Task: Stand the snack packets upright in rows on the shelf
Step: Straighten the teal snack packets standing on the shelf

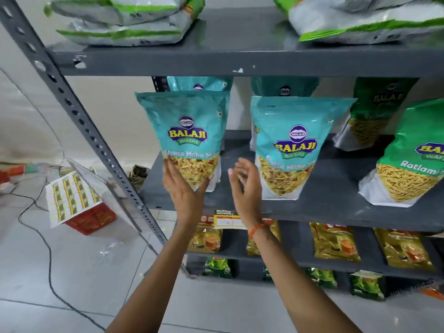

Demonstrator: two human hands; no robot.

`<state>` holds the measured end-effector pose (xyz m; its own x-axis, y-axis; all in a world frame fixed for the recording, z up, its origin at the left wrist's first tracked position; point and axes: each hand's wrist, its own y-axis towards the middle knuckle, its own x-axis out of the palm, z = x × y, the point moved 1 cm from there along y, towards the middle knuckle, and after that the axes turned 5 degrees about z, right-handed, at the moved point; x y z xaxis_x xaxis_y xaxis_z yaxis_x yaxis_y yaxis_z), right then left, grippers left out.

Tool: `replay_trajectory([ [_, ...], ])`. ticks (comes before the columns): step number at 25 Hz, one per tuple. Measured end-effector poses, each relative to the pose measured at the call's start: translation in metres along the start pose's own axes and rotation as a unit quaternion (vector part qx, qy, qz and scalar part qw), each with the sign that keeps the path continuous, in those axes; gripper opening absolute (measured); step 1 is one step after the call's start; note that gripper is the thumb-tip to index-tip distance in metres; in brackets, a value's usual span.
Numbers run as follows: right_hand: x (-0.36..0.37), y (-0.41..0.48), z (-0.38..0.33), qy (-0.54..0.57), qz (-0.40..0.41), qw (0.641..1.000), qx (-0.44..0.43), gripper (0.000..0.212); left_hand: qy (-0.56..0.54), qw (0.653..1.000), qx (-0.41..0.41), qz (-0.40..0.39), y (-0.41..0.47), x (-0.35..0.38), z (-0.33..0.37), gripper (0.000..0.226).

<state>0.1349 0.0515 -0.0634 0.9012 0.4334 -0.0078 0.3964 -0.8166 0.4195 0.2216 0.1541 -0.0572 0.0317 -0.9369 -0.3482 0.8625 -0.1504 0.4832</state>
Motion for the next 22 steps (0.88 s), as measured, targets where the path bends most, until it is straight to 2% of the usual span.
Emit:
replay_trajectory([
  [1,0.016,0.001,0.009,-0.003,-0.057,0.997,0.059,0.048,0.001,0.998,-0.048,-0.030,0.013,-0.005,-0.019,0.102],
  [3,0.033,0.006,0.026,-0.013,-0.142,0.976,0.166,0.068,-0.042,0.982,-0.124,-0.140,0.033,-0.008,-0.047,0.098],
  [5,0.040,0.011,0.041,-0.008,-0.186,0.962,0.202,0.075,-0.080,0.961,-0.150,-0.218,0.045,-0.011,-0.064,0.086],
  [8,0.050,0.009,0.052,-0.007,-0.185,0.964,0.192,0.067,-0.071,0.959,-0.169,-0.216,0.051,-0.014,-0.074,0.073],
  [16,0.055,0.006,0.043,-0.027,-0.157,0.969,0.189,0.065,-0.061,0.958,-0.180,-0.216,0.053,-0.020,-0.068,0.073],
  [17,0.053,0.006,0.044,-0.027,-0.165,0.967,0.191,0.065,-0.050,0.958,-0.181,-0.218,0.054,-0.019,-0.068,0.073],
  [19,0.050,0.003,0.033,-0.074,-0.181,0.962,0.191,0.067,0.039,0.956,-0.173,-0.234,0.051,-0.026,-0.060,0.070],
  [22,0.034,0.010,0.004,-0.228,-0.228,0.935,0.149,0.062,0.246,0.923,-0.138,-0.262,0.032,-0.029,-0.017,0.043],
])
